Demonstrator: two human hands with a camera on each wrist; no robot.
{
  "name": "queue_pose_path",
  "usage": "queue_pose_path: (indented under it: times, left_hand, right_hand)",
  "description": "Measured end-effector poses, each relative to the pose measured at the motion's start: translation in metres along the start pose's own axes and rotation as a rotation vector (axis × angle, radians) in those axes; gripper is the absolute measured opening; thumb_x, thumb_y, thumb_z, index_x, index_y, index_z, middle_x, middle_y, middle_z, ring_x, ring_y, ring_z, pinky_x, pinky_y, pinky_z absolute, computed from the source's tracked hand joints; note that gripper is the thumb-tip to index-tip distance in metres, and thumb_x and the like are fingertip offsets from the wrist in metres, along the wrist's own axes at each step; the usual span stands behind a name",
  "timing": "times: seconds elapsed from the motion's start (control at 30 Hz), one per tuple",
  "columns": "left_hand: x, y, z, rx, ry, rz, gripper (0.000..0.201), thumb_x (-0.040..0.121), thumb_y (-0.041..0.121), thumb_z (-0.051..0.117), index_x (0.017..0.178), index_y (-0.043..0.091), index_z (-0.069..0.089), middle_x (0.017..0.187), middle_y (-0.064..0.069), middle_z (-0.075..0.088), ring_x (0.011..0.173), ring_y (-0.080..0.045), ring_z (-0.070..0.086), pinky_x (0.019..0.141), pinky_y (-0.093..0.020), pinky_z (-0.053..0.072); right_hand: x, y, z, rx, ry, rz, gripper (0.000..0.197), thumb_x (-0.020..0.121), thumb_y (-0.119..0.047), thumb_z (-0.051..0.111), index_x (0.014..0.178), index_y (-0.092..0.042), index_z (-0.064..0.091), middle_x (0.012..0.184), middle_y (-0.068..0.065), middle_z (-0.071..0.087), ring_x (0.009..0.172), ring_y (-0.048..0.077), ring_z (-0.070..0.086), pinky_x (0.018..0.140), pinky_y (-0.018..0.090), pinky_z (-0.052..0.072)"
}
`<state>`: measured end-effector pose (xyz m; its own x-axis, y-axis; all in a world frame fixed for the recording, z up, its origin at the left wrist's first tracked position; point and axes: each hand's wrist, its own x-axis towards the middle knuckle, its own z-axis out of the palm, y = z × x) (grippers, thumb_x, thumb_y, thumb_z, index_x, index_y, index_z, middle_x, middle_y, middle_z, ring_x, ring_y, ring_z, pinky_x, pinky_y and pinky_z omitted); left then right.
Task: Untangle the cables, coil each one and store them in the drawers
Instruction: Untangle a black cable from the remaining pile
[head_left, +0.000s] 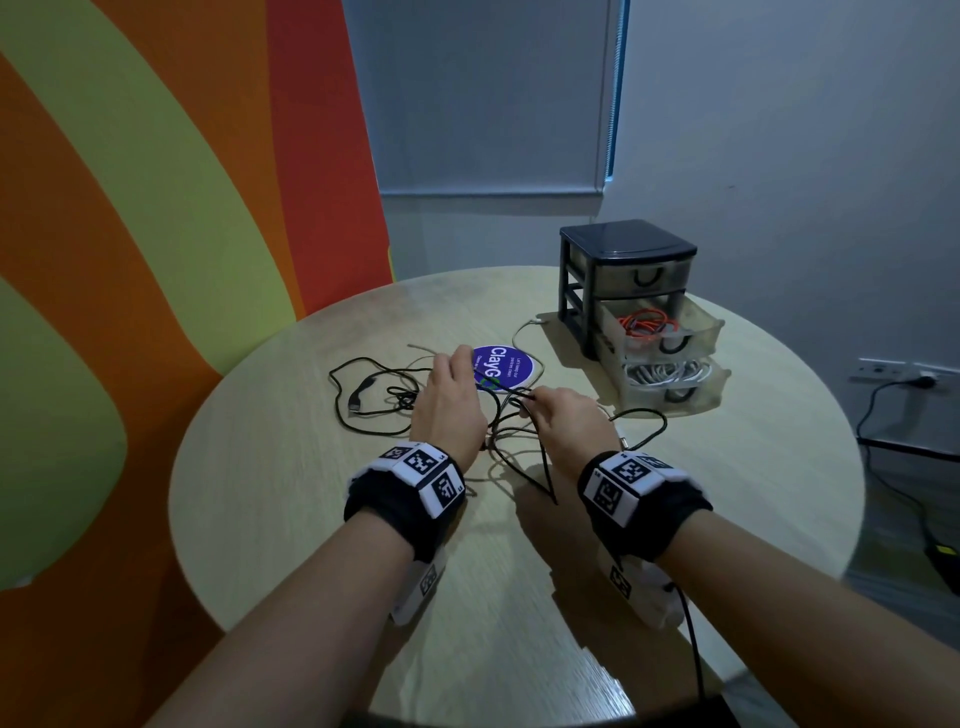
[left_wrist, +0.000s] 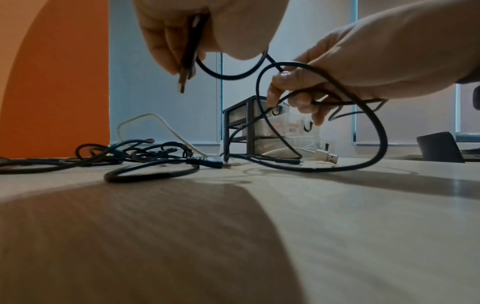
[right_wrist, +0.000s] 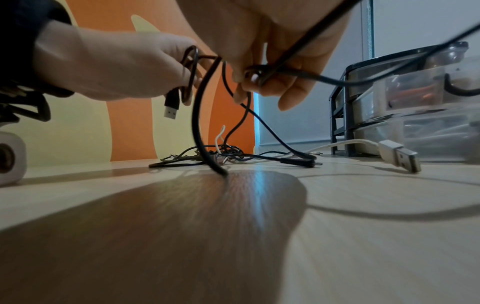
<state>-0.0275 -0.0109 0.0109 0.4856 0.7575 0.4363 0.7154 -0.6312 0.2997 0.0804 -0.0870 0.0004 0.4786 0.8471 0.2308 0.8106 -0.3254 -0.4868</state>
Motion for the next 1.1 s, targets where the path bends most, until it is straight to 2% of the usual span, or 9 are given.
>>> queue_pose_path:
  times: [0.2, 0.33, 0.5, 0.57, 0.67, 0.8, 0.9, 1.0, 1.1]
  left_hand:
    - [0.000, 0.000, 0.000, -0.031, -0.082, 0.017, 0.027, 0.089, 0.000, 0.038, 0.116, 0.001, 0.043, 0.119, -0.015, 0.043, 0.104, -0.029, 0.048, 0.073, -0.025, 0.028]
    - [-0.001, 0.004, -0.003, -0.139, -0.077, -0.074, 0.026, 0.089, -0.002, 0.039, 0.115, -0.001, 0.041, 0.120, -0.017, 0.044, 0.103, -0.034, 0.052, 0.071, -0.029, 0.030]
    - [-0.002, 0.004, -0.004, -0.194, -0.082, -0.100, 0.026, 0.090, 0.010, 0.049, 0.113, 0.001, 0.039, 0.114, -0.017, 0.051, 0.100, -0.033, 0.055, 0.067, -0.030, 0.034]
    - [-0.002, 0.003, -0.004, -0.230, -0.081, -0.074, 0.026, 0.089, 0.009, 0.050, 0.113, 0.003, 0.040, 0.112, -0.018, 0.054, 0.099, -0.032, 0.056, 0.068, -0.029, 0.036]
    - [-0.001, 0.003, -0.002, -0.271, -0.026, 0.008, 0.028, 0.089, 0.004, 0.044, 0.117, 0.002, 0.042, 0.108, -0.020, 0.059, 0.098, -0.034, 0.058, 0.070, -0.029, 0.037]
    - [-0.003, 0.001, 0.000, -0.355, 0.096, 0.139, 0.029, 0.092, 0.004, 0.043, 0.120, 0.000, 0.046, 0.097, -0.021, 0.063, 0.087, -0.035, 0.062, 0.066, -0.031, 0.042]
    - [-0.007, 0.002, 0.000, -0.453, 0.140, 0.265, 0.034, 0.089, 0.014, 0.049, 0.121, 0.002, 0.048, 0.086, -0.010, 0.063, 0.070, -0.025, 0.061, 0.063, -0.028, 0.046]
    - [-0.011, 0.003, -0.001, -0.517, 0.068, 0.370, 0.035, 0.083, 0.026, 0.053, 0.115, 0.009, 0.052, 0.080, 0.001, 0.063, 0.063, -0.012, 0.058, 0.061, -0.023, 0.048]
    - [-0.011, -0.001, 0.003, -0.482, -0.128, 0.402, 0.035, 0.080, 0.035, 0.057, 0.112, 0.020, 0.059, 0.097, 0.005, 0.065, 0.089, -0.009, 0.058, 0.082, -0.028, 0.049]
  right_hand:
    - [-0.001, 0.001, 0.004, 0.095, 0.040, -0.110, 0.034, 0.097, -0.028, 0.039, 0.101, -0.003, 0.061, 0.097, 0.014, 0.053, 0.098, 0.027, 0.049, 0.083, 0.035, 0.040]
    - [-0.006, -0.002, 0.004, 0.128, 0.178, -0.178, 0.061, 0.083, -0.049, 0.021, 0.085, -0.003, 0.062, 0.091, 0.006, 0.044, 0.091, 0.022, 0.041, 0.083, 0.035, 0.036]
    - [-0.009, -0.006, 0.003, 0.197, 0.060, -0.247, 0.067, 0.076, -0.066, 0.027, 0.090, -0.011, 0.063, 0.095, 0.003, 0.051, 0.092, 0.016, 0.043, 0.080, 0.032, 0.035]
    - [-0.007, -0.007, 0.004, 0.237, 0.057, -0.274, 0.055, 0.081, -0.058, 0.039, 0.087, -0.009, 0.061, 0.091, 0.006, 0.052, 0.088, 0.018, 0.044, 0.077, 0.032, 0.035]
    - [-0.005, -0.008, 0.002, 0.360, 0.041, -0.268, 0.024, 0.092, -0.025, 0.056, 0.079, -0.005, 0.056, 0.082, 0.010, 0.049, 0.079, 0.022, 0.045, 0.070, 0.031, 0.033]
    - [-0.008, -0.011, 0.000, 0.401, 0.002, -0.188, 0.024, 0.096, -0.021, 0.050, 0.089, 0.002, 0.055, 0.081, 0.015, 0.057, 0.074, 0.024, 0.049, 0.068, 0.031, 0.037]
    - [-0.010, -0.013, -0.003, 0.466, 0.055, -0.123, 0.016, 0.099, -0.017, 0.041, 0.097, -0.002, 0.048, 0.078, 0.010, 0.055, 0.064, 0.019, 0.047, 0.054, 0.025, 0.031]
    - [-0.011, -0.014, -0.009, 0.504, 0.174, -0.083, 0.006, 0.099, -0.010, 0.038, 0.092, -0.009, 0.037, 0.077, 0.007, 0.051, 0.067, 0.022, 0.045, 0.055, 0.024, 0.025]
    - [-0.013, -0.016, -0.013, 0.542, 0.236, -0.092, 0.006, 0.098, -0.005, 0.036, 0.092, -0.007, 0.036, 0.073, 0.001, 0.049, 0.059, 0.008, 0.046, 0.049, 0.012, 0.035]
